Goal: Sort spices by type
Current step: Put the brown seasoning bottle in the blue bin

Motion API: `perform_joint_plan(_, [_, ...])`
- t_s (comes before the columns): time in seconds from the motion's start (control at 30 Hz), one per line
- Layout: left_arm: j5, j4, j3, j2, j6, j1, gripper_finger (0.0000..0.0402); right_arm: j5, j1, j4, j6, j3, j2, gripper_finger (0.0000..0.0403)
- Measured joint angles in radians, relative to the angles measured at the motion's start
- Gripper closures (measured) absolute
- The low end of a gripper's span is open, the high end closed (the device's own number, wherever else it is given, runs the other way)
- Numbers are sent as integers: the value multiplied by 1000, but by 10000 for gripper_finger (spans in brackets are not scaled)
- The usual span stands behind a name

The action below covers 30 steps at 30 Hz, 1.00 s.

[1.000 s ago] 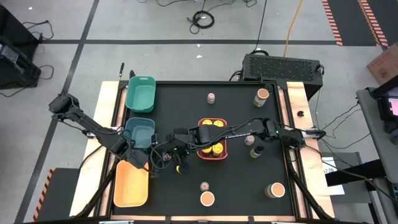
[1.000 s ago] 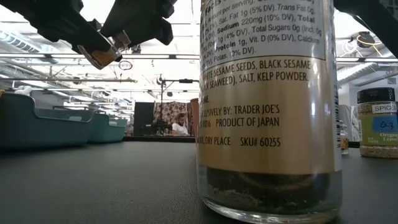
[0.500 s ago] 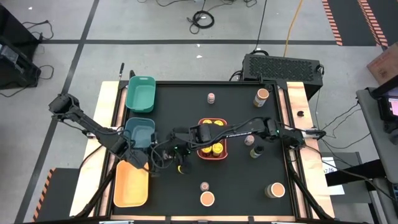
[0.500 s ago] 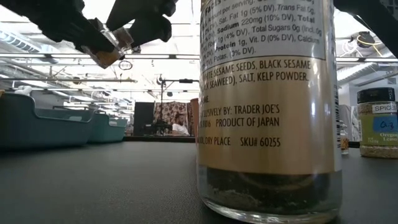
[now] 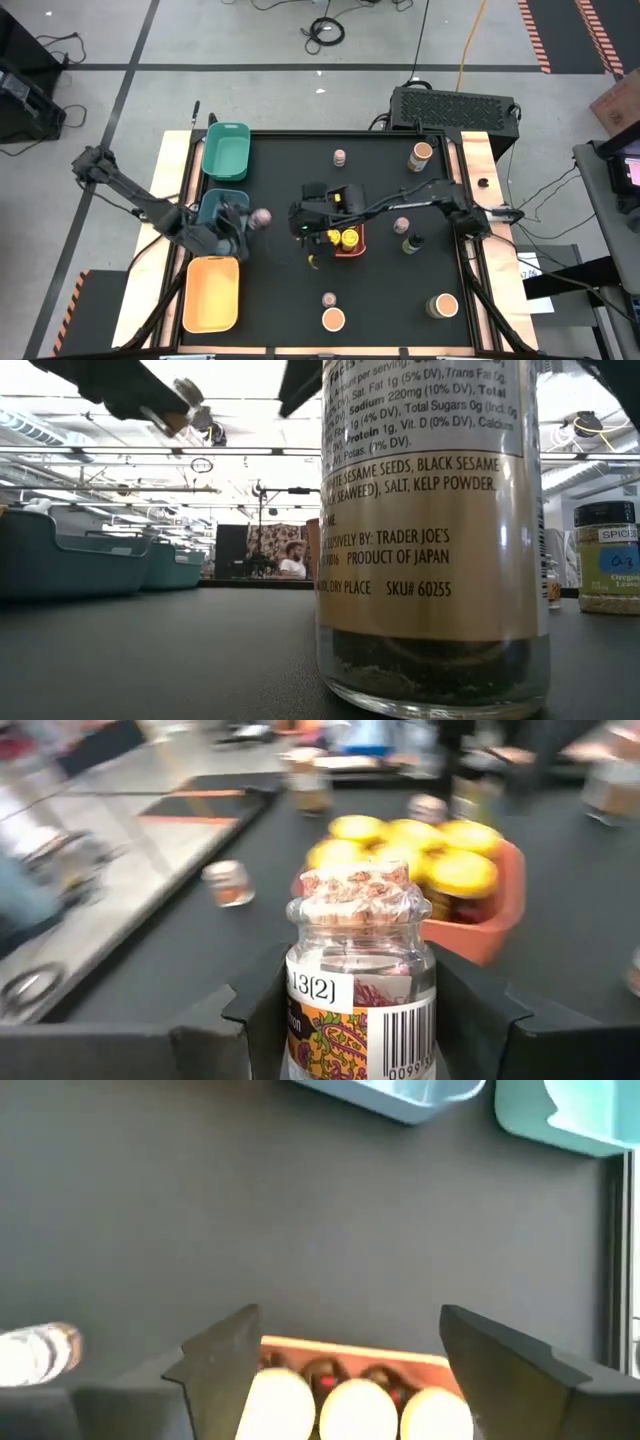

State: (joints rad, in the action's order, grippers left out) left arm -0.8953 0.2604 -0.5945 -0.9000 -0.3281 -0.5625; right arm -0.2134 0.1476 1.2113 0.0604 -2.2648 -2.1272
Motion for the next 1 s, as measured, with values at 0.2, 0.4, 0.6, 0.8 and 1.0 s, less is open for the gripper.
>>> perform_joint_plan(0.2, [-162,276,6,119,-326,0,208,-53,-18,-232,-47,427,297,103])
perform_joint_plan(0.4, [-252,304,114,105,-619,0,208,-50,-6,-902,-68,1013,658,103])
perform_joint_plan(0.6, [-322,307,178,79,-800,0,208,-49,14,-1460,-83,1428,855,103])
perform_joint_plan(0.8, [-304,331,206,32,-845,0,208,-45,32,-1773,-81,1635,883,103])
perform_joint_plan(1.0, [-287,333,238,1,-861,0,208,-39,34,-1810,-77,1649,884,103])
